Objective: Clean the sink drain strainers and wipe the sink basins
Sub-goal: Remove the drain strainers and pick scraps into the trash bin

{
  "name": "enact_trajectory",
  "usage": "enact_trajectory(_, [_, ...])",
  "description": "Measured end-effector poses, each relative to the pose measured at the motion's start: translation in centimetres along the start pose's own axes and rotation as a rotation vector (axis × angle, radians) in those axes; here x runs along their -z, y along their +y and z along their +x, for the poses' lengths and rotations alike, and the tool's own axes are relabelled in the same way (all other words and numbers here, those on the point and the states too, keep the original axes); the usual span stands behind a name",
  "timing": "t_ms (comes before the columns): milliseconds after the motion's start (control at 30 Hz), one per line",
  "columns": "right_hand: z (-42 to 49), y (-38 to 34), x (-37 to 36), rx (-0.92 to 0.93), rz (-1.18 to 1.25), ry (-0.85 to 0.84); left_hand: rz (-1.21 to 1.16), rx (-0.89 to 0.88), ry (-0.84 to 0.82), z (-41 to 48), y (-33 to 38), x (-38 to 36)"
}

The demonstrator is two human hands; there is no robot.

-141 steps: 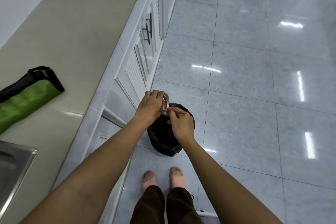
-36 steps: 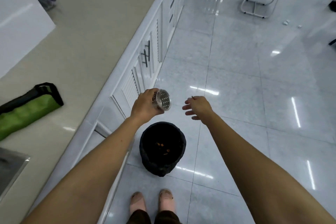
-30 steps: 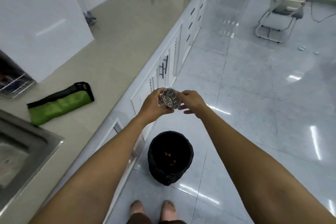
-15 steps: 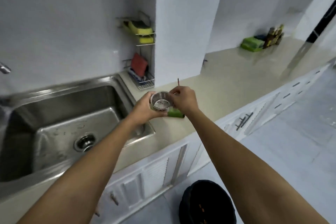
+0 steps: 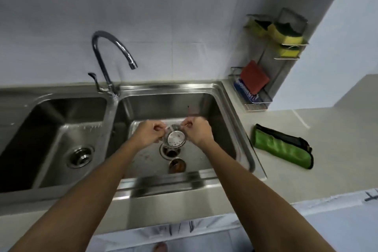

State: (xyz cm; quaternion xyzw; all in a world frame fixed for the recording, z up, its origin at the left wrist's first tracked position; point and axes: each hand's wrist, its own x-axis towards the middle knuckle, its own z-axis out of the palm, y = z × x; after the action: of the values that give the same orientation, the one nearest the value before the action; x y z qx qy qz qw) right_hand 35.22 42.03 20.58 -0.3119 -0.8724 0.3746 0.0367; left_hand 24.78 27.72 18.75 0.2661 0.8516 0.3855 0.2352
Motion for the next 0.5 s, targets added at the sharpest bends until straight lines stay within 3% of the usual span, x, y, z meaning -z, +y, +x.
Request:
enact_trajectory(333, [4.8,3.2,-14.4,-0.191,-0.172,-0.354,0.424,0.252,-0.171,5.0,-13.7,-3.6])
enact_trajectory(500, [5.9,4.6,-17.8,-0.093,-0.395,-0.53,0.528,0.334,-0.24,5.3,-16.6,-5.3])
